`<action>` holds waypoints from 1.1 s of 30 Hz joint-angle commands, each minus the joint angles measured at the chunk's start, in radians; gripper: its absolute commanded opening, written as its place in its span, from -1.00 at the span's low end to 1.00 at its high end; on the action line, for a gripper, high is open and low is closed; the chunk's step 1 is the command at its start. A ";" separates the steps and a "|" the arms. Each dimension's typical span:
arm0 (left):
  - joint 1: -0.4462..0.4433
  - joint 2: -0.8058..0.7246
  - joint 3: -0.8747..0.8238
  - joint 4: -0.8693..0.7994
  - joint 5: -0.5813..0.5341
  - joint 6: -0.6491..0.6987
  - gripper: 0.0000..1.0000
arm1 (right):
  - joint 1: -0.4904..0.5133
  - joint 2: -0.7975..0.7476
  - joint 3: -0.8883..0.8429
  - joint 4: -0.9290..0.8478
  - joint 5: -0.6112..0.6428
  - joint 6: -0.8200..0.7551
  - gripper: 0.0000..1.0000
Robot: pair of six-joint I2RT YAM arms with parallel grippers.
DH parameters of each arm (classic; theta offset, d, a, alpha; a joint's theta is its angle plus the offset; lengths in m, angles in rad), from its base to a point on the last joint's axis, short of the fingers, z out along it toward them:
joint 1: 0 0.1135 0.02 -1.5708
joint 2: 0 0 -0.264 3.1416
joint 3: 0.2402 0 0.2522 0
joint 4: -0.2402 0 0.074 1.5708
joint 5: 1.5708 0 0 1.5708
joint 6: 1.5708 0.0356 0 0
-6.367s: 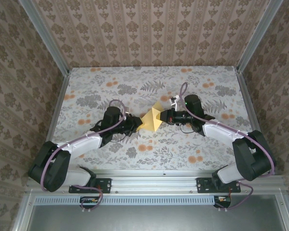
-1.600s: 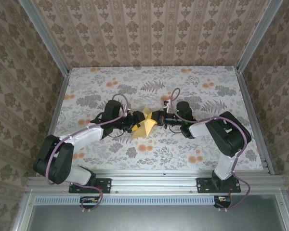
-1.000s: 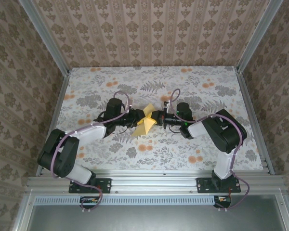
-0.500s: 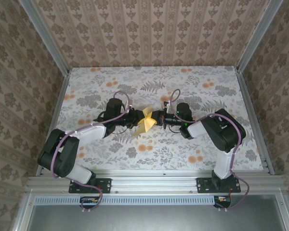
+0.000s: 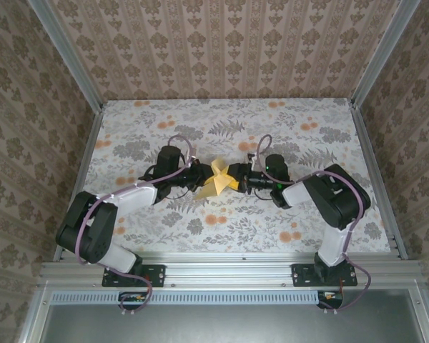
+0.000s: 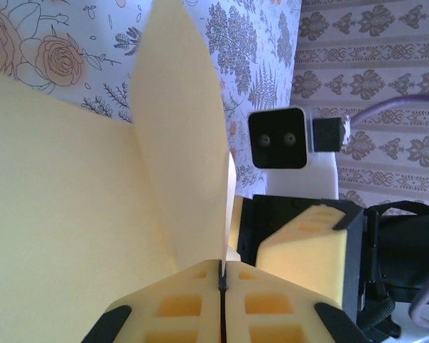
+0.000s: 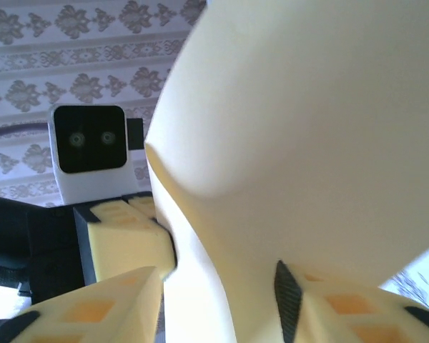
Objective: Fold a paper plane with a square sheet of paper (pick it up from the middle)
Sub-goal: Turn over the paper at the center of the table.
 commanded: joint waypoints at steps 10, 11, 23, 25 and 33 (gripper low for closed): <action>0.003 0.001 0.023 0.004 -0.047 -0.020 -0.84 | 0.090 -0.255 -0.057 -0.324 0.125 -0.026 0.48; 0.001 0.000 0.022 0.005 -0.050 -0.021 -0.84 | 0.109 -0.246 -0.059 -0.300 0.138 0.001 0.48; -0.001 -0.004 -0.005 0.042 -0.056 -0.045 -0.83 | 0.177 -0.131 -0.068 -0.053 0.243 0.208 0.05; -0.001 -0.005 -0.005 0.042 -0.056 -0.045 -0.82 | 0.178 -0.109 -0.077 -0.009 0.247 0.233 -0.09; 0.002 -0.006 -0.023 0.040 -0.058 -0.040 -0.77 | 0.178 -0.093 -0.098 0.060 0.263 0.264 -0.40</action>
